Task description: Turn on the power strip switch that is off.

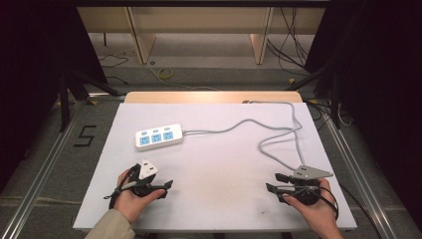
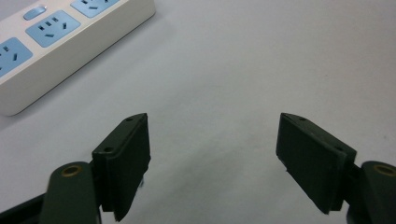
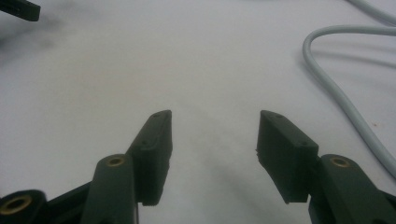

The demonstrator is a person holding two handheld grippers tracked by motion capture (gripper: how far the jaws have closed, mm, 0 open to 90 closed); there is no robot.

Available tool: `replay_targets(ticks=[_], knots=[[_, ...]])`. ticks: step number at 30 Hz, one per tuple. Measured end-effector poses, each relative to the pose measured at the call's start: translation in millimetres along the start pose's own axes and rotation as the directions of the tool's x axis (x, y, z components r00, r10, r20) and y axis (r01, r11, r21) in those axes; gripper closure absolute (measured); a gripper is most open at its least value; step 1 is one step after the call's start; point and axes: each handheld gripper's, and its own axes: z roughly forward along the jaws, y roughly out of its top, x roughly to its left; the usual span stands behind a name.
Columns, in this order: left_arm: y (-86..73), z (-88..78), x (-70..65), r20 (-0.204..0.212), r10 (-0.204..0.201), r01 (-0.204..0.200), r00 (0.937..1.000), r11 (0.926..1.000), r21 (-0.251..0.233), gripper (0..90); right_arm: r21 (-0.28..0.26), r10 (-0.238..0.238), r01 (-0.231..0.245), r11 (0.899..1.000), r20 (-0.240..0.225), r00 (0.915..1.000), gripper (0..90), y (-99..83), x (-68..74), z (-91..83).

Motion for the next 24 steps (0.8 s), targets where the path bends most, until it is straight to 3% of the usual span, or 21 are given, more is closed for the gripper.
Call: replay_targets(ticks=[8, 18, 21, 24], knots=[[0.1, -2.0, 0.6, -0.006, 0.0, 0.0, 1.0, 1.0, 0.004, 31.4, 0.005, -0.001, 0.001, 1.0, -0.002, 1.0, 46.0, 0.1, 0.8, 0.6], [5.1, -7.1, 5.2, -0.045, 0.018, -0.017, 0.9988, 0.9996, 0.022, 80.0, 0.002, -0.002, 0.002, 1.0, -0.002, 1.0, 46.0, 0.4, 1.1, 0.4], [8.2, -8.5, 5.2, -0.054, 0.017, -0.015, 0.9984, 0.9992, 0.037, 89.2, 0.002, -0.001, 0.001, 1.0, -0.002, 1.0, 46.0, 0.4, 1.3, 0.6], [11.5, -8.9, 4.9, -0.061, 0.011, -0.008, 0.9981, 0.9987, 0.05, 89.6, 0.004, -0.003, 0.003, 1.0, -0.003, 1.0, 46.0, 0.4, 1.3, 0.9]])
